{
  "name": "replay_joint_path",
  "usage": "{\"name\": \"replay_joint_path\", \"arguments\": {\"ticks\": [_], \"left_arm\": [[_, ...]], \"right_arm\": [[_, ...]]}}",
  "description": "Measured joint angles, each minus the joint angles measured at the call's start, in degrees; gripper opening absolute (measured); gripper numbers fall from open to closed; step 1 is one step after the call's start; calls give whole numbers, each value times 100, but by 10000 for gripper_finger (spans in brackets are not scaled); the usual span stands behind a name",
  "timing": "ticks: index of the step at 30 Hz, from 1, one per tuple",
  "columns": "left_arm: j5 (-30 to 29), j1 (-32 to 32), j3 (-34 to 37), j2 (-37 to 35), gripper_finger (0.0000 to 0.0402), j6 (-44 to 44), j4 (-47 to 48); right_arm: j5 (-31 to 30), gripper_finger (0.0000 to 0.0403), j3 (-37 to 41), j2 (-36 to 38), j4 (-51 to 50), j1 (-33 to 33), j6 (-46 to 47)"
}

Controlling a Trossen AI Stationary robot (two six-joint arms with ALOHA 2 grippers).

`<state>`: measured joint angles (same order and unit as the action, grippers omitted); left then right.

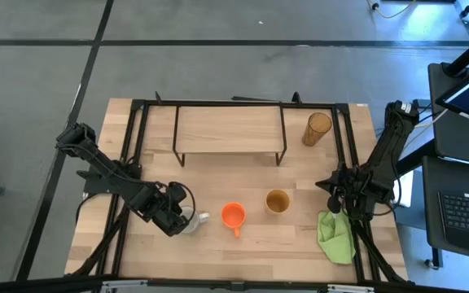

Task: Stack small to large cups/mugs on shelf
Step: Put the blue mug on the shelf

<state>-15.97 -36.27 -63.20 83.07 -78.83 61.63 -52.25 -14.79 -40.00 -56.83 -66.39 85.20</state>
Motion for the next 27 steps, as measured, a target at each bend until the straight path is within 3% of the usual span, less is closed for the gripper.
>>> {"name": "replay_joint_path", "arguments": {"ticks": [13,27], "left_arm": [[-225,-2,124,22,76,400,-398],[36,-2,672,24,75,506,-1041]], "right_arm": [[-2,16,0,0,1,-1,1],[0,16,-1,-1,0,-2,0]]}}
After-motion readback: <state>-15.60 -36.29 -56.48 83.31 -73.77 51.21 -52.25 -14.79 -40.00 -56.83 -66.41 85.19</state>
